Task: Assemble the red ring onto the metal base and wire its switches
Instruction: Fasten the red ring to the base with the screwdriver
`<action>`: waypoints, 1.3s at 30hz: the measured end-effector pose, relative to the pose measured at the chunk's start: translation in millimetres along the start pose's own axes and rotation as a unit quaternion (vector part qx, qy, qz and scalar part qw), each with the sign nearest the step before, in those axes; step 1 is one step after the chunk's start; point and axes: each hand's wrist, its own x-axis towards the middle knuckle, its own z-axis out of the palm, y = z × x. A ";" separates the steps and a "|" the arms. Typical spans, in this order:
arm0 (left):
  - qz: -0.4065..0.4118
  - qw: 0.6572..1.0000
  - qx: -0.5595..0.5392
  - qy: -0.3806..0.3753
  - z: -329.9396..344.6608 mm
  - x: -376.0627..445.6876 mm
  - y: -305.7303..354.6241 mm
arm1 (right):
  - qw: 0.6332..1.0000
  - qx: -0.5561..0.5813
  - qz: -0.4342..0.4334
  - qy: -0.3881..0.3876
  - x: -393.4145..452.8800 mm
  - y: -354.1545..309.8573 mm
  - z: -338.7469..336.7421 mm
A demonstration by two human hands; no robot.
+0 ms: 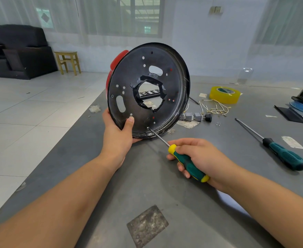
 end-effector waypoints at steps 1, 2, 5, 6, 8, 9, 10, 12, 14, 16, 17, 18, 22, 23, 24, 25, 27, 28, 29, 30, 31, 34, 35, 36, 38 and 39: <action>-0.001 1.000 -0.002 0.001 0.1 -0.1 0.0 | 1.000 -0.019 -0.006 0.006 -0.5 -0.1 2.0; -0.001 1.000 -0.005 0.002 -0.1 -0.5 0.1 | 0.999 -0.037 -0.012 0.011 -1.1 -0.3 3.6; 0.001 1.000 -0.010 0.006 0.0 -1.4 1.0 | 0.997 -0.068 -0.024 0.015 -3.1 -1.3 6.2; 0.002 1.000 -0.011 0.006 0.2 -1.8 1.7 | 0.997 -0.073 -0.027 0.015 -3.5 -1.4 6.3; 0.001 1.000 -0.012 0.007 0.8 -2.2 2.7 | 0.996 -0.084 -0.031 0.017 -3.6 -0.4 6.6; 0.000 1.000 -0.014 0.007 1.1 -2.2 2.8 | 0.995 -0.089 -0.035 0.019 -3.1 0.5 6.9; 0.000 1.000 -0.015 0.008 1.3 -2.4 3.0 | 0.995 -0.091 -0.039 0.022 -2.6 1.7 7.1; 0.000 1.000 -0.020 0.007 1.5 -2.8 2.9 | 0.994 -0.099 -0.049 0.027 -0.9 3.9 7.8; 0.000 1.000 -0.020 0.007 1.4 -2.5 1.9 | 0.992 -0.106 -0.056 0.032 0.0 5.4 8.5; -0.002 1.000 -0.011 0.011 0.8 -1.3 0.4 | 0.992 -0.102 -0.062 0.037 0.3 6.4 8.5; -0.002 1.000 -0.006 0.014 0.5 -0.4 -0.5 | 0.993 -0.094 -0.062 0.038 0.2 6.6 8.3; -0.002 1.000 -0.003 0.015 0.1 0.6 -1.8 | 0.995 -0.079 -0.056 0.038 0.1 6.3 7.6; 0.005 1.000 0.018 0.004 -2.4 4.3 -8.6 | 0.998 0.069 0.012 0.001 -1.1 0.3 1.9; 0.009 0.999 0.039 0.002 -3.2 4.4 -8.6 | 0.995 0.096 0.028 -0.015 -1.5 -1.5 0.1; 0.014 0.998 0.063 0.000 -3.9 4.3 -8.2 | 0.993 0.109 0.043 -0.030 -2.0 -2.7 -1.4; 0.019 0.996 0.082 0.000 -4.3 4.1 -7.9 | 0.991 0.113 0.057 -0.041 -2.1 -3.3 -2.3; 0.020 0.996 0.086 0.003 -4.9 4.5 -8.3 | 0.991 0.100 0.075 -0.049 -2.2 -4.6 -3.3; 0.017 0.997 0.073 0.005 -4.6 4.9 -9.0 | 0.992 0.086 0.077 -0.045 -2.3 -5.3 -3.3; 0.013 0.998 0.058 0.007 -4.0 5.1 -9.6 | 0.994 0.072 0.077 -0.040 -2.1 -6.2 -3.1; 0.011 0.999 0.049 0.009 -3.4 4.9 -9.5 | 0.995 0.058 0.076 -0.039 -2.0 -7.3 -3.2; 0.011 0.999 0.047 0.011 -2.7 4.5 -9.0 | 0.995 0.041 0.078 -0.042 -2.1 -8.8 -3.1; 0.013 0.998 0.057 0.014 -0.8 2.6 -5.8 | 0.995 -0.022 0.089 -0.051 -3.5 -12.1 -3.2; 0.013 0.998 0.062 0.014 -0.5 2.1 -5.3 | 0.994 -0.036 0.090 -0.046 -3.9 -12.1 -2.5; 0.012 0.998 0.065 0.014 -0.7 1.8 -4.8 | 0.994 -0.045 0.087 -0.037 -4.4 -12.0 -1.8; 0.009 0.998 0.064 0.011 -1.0 1.3 -4.6 | 0.996 -0.058 0.074 -0.011 -4.2 -9.9 -0.3; 0.007 0.998 0.065 0.010 -1.1 1.1 -4.5 | 0.995 -0.070 0.068 0.004 -4.4 -9.5 0.6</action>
